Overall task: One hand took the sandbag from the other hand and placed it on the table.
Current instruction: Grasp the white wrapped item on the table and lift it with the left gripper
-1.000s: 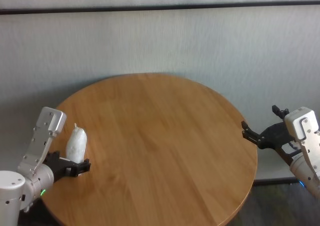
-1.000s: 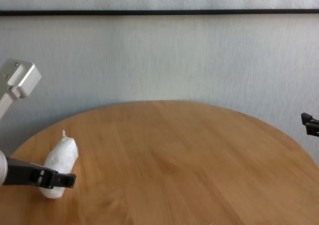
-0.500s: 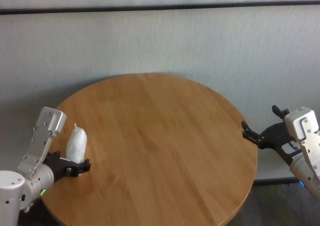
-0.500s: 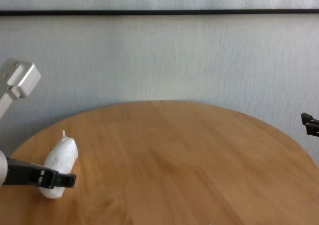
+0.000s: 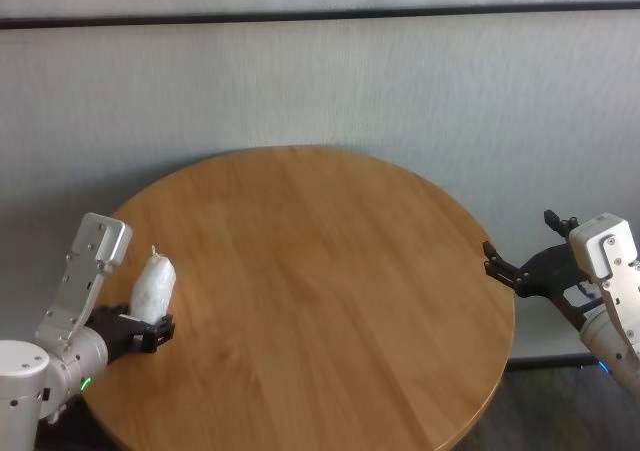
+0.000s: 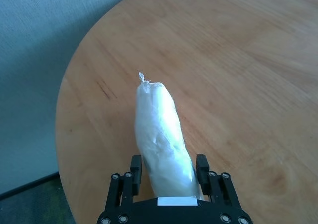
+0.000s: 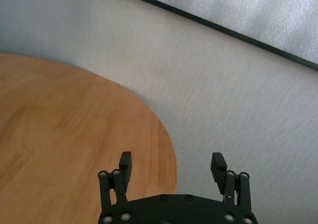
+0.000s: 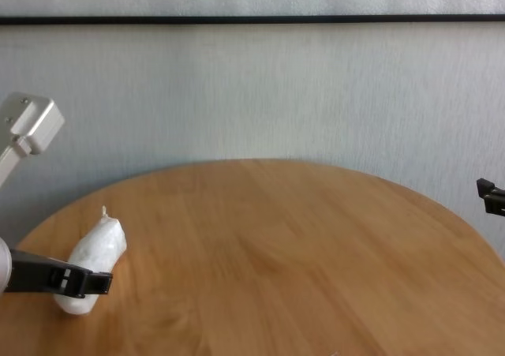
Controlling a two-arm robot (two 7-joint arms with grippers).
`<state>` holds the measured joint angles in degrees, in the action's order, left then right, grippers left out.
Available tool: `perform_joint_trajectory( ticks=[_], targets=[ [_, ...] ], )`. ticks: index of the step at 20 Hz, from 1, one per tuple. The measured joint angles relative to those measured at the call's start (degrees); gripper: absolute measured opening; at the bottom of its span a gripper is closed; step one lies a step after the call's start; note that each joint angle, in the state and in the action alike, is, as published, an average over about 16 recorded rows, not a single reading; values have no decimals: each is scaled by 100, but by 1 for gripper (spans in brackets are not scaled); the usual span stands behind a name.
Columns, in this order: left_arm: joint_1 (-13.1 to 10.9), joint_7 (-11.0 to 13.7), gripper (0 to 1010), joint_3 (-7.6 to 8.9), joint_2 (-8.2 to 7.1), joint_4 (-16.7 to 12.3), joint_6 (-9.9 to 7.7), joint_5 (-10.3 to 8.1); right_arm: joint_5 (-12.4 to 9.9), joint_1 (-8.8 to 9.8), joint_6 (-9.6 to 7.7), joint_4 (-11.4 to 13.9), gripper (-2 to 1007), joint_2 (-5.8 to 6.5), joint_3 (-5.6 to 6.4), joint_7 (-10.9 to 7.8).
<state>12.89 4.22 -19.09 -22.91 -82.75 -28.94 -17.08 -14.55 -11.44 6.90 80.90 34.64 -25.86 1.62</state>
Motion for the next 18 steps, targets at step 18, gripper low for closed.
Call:
perform_joint_trajectory(
  ticks=[18],
  targets=[
    [0, 3, 433, 4, -1, -1, -3, -11, 0, 0, 0, 0, 1003, 0, 0, 0]
  ],
)
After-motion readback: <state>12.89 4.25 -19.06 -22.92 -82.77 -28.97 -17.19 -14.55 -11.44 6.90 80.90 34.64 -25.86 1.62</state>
